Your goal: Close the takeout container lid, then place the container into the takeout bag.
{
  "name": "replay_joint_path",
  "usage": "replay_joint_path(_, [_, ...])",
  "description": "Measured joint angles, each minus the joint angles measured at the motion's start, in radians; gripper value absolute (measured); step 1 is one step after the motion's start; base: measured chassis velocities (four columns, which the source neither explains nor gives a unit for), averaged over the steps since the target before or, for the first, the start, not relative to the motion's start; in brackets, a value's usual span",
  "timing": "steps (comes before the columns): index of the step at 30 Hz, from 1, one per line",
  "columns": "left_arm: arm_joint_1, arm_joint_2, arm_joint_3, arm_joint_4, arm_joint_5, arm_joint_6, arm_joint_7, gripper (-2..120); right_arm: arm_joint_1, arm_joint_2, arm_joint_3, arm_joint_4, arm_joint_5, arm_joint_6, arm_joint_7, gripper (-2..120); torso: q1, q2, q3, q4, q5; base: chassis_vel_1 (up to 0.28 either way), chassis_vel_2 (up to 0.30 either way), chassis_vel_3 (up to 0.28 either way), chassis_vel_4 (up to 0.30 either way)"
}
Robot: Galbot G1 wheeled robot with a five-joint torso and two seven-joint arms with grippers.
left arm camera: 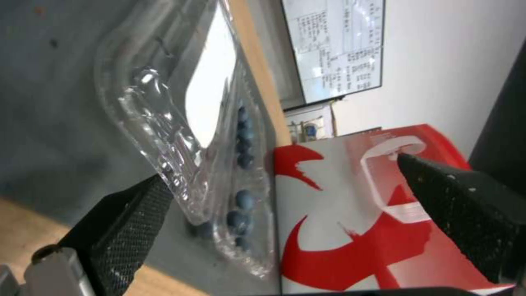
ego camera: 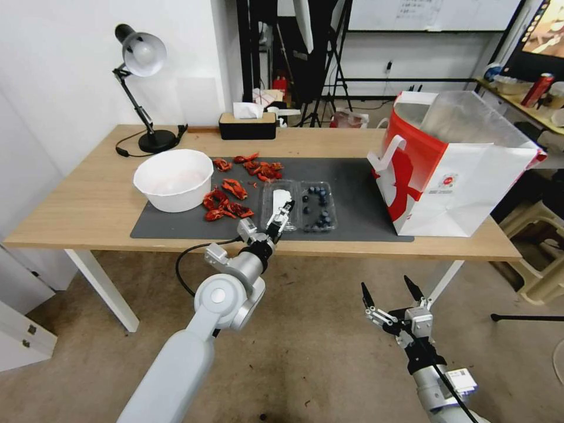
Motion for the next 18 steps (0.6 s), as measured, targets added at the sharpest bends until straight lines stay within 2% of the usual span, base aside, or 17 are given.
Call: replay_joint_path(18, [0.02,0.012,-0.011,-0.029,-0.002,0.012,0.119,100,0.0,0.002,-0.001,-0.003,-0.005,0.006,0.0,100,0.0,0.0,0.0,0.0,0.0,0.0,0.0,0.0,0.0])
